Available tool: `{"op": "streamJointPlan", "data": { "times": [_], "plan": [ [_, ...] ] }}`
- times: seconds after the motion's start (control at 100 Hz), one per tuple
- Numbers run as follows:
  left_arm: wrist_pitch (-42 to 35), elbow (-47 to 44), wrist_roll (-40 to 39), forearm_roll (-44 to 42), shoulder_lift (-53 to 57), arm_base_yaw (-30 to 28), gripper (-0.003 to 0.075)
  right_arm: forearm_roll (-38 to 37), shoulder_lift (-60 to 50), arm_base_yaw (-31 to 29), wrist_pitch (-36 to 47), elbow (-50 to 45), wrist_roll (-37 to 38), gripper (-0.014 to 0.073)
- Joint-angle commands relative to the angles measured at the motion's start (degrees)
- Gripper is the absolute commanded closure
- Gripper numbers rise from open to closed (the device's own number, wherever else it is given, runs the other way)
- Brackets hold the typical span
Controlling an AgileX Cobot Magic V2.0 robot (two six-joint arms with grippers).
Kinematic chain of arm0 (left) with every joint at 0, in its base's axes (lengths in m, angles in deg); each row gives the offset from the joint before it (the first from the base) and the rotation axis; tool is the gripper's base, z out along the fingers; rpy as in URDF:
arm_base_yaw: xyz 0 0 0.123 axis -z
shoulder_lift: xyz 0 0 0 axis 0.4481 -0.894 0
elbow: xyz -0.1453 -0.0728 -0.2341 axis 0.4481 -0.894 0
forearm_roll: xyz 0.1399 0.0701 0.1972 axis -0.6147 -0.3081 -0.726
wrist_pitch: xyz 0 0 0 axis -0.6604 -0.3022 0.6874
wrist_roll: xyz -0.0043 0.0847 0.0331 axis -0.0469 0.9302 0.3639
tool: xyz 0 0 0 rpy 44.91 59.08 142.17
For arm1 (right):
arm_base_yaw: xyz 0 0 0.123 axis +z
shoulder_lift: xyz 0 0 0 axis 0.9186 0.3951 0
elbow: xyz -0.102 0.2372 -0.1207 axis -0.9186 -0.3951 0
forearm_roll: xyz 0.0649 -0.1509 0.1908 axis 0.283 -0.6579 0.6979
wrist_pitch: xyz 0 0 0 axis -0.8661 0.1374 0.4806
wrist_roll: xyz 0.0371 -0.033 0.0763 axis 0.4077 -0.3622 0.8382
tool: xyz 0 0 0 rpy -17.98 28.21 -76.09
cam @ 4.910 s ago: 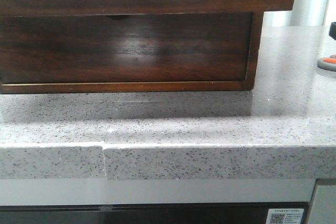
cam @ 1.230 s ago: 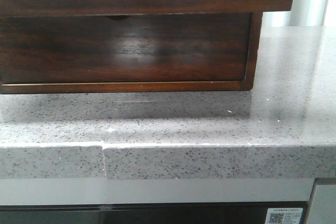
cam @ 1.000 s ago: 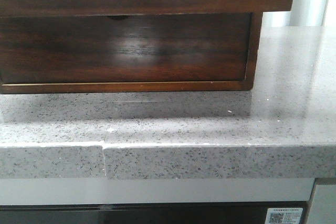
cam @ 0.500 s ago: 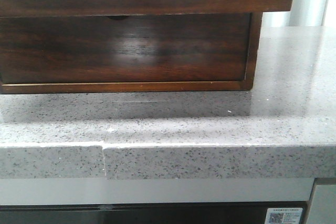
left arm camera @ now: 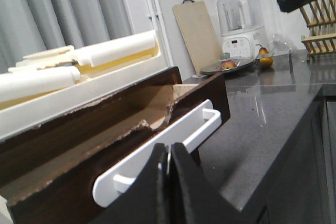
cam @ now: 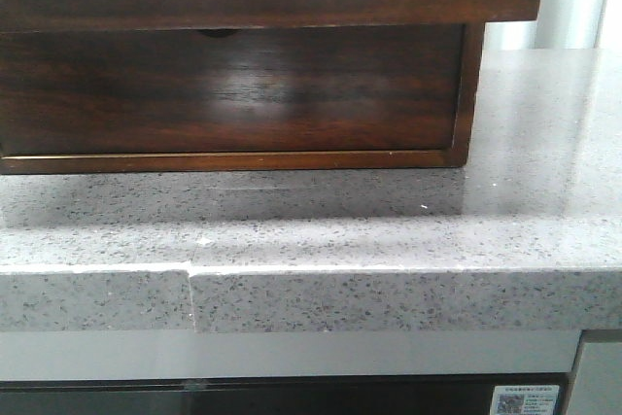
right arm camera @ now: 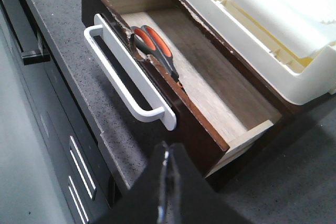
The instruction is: Put scissors in drawer with both arms
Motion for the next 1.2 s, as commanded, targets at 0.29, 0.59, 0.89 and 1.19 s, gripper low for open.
{"op": "streamJointPlan", "data": {
  "times": [0.29, 0.59, 0.89, 1.19],
  "plan": [
    [-1.19, -6.84, -0.58, 9.21, -0.75, 0.39, 0.0742, 1.18, -13.57, -0.07, 16.72, -17.92, 4.10, 0.0650],
    [-2.02, -11.14, -0.58, 11.11, -0.75, 0.39, 0.0742, 4.44, -14.76, -0.07, 18.68, -29.37, 4.10, 0.0655],
    [-1.92, -11.38, -0.58, 11.11, -0.75, 0.39, 0.0742, 4.44, -14.76, -0.07, 17.99, -34.50, 4.10, 0.0655],
    [-1.92, -11.38, -0.58, 11.11, -0.75, 0.39, 0.0742, 4.44, -14.76, -0.07, 17.78, -34.59, 4.10, 0.0655]
  ]
}}
